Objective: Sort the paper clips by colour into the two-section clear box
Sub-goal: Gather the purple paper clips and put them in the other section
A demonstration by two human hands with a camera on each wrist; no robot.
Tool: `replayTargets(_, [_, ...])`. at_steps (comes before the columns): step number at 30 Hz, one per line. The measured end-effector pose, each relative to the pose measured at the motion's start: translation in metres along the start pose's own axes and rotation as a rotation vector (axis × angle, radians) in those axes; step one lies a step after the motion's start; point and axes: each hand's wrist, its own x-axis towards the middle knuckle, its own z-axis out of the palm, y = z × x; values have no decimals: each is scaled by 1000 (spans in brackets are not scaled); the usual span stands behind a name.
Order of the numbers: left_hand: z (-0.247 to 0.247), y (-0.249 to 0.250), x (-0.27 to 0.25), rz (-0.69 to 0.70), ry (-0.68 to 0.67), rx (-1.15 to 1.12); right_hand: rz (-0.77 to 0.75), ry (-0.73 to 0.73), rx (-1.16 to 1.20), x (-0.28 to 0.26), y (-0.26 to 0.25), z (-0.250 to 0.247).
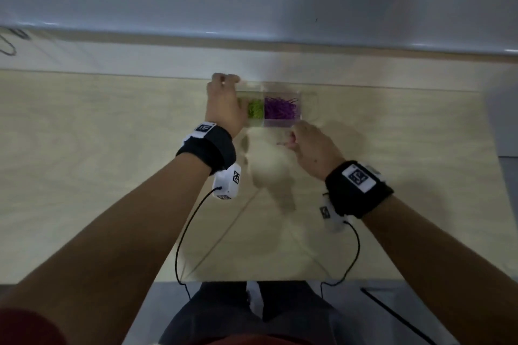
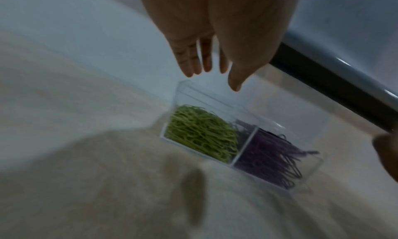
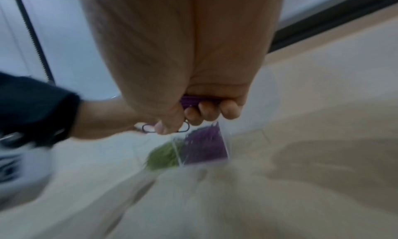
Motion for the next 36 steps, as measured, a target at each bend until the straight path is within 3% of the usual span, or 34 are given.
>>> replayTargets(2, [-4, -13, 2, -228, 26, -52, 5, 122, -40, 35, -1, -15])
replayTargets(4, [-3, -22, 8, -377, -52, -146, 34, 176, -97, 63, -3, -21])
replayTargets(6, [0, -28, 14, -422, -128, -236, 68, 140, -186, 82, -6, -16])
replayTargets(9, [3, -31, 22, -386, -212, -282, 60, 39, -198, 90, -6, -8])
replayTargets(10, [3, -31, 24, -379, -240, -294, 42, 49, -134, 88, -4, -8])
replayTargets(12, [1, -31, 28, -396, -281, -340, 24, 208, 45, 83, 5, -10])
replayTargets(15, [1, -31, 35, -455, -289, -388, 243, 485, 275, 81, 26, -16])
replayTargets(17, [2, -28, 40, -525, -268, -413, 486, 424, 423, 89, 41, -17])
replayTargets(19, [3, -24, 45, -615, -220, -467, 648, 316, 733, 100, 49, -16])
replayTargets(23, [4, -26, 47, -758, -220, -710, 733, 243, 1154, 109, 48, -19])
replayTargets(27, [-3, -23, 35, -663, -237, -759, 721, 213, 1345, 99, 40, -24])
replayTargets(32, [-12, -28, 13, -398, -236, -799, 551, 268, 1317, 76, 40, -26])
replayTargets(36, [-16, -37, -7, -357, -262, -859, 392, 321, 1217, 56, 44, -18])
